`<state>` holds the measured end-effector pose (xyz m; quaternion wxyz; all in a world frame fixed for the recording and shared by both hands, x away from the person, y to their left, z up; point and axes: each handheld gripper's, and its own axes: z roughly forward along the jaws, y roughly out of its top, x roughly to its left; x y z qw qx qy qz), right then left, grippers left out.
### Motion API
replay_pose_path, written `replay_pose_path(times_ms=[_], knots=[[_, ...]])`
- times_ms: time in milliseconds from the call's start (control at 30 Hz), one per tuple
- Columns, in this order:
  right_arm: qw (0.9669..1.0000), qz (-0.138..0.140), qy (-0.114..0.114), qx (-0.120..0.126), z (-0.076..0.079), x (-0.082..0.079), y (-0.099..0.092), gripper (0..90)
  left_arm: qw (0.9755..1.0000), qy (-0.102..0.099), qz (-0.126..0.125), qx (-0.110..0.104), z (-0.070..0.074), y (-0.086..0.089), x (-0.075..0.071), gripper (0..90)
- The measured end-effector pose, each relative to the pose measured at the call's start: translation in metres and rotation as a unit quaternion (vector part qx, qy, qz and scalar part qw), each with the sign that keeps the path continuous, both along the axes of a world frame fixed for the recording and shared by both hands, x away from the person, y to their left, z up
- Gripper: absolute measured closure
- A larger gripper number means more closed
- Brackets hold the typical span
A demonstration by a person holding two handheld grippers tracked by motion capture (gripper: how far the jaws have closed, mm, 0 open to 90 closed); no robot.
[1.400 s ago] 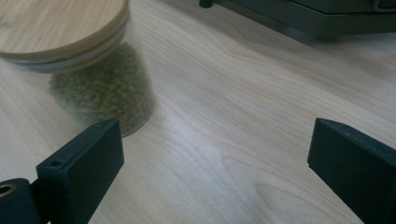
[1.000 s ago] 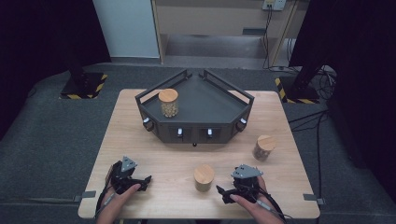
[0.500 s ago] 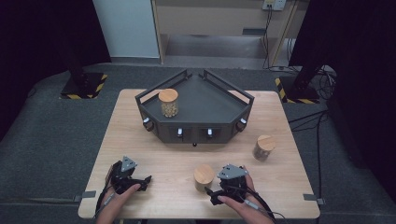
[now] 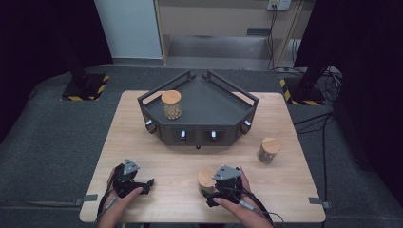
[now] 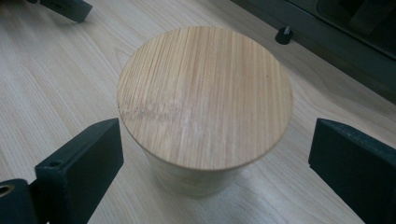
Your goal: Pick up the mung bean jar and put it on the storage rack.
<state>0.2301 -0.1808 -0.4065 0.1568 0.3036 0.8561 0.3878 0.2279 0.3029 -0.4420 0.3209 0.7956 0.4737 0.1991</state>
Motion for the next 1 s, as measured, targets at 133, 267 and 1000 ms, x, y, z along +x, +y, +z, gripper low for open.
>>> replay_pose_path(times_ms=[133, 267, 1000], knots=[[1.0, 0.002, 0.0, 0.001, -0.001, 0.002, 0.005, 3.4, 1.0, 0.0, 0.002, 0.0, 0.0, -0.001, -0.001, 0.0], [1.0, 0.003, 0.001, 0.002, -0.002, 0.004, 0.007, 3.4, 1.0, -0.001, 0.004, 0.0, 0.0, -0.001, -0.001, 0.0], [0.9999, 0.0, 0.012, -0.007, -0.017, 0.01, 0.02, 6.8, 1.0, 0.0, 0.004, 0.0, 0.0, -0.001, -0.001, 0.0]])
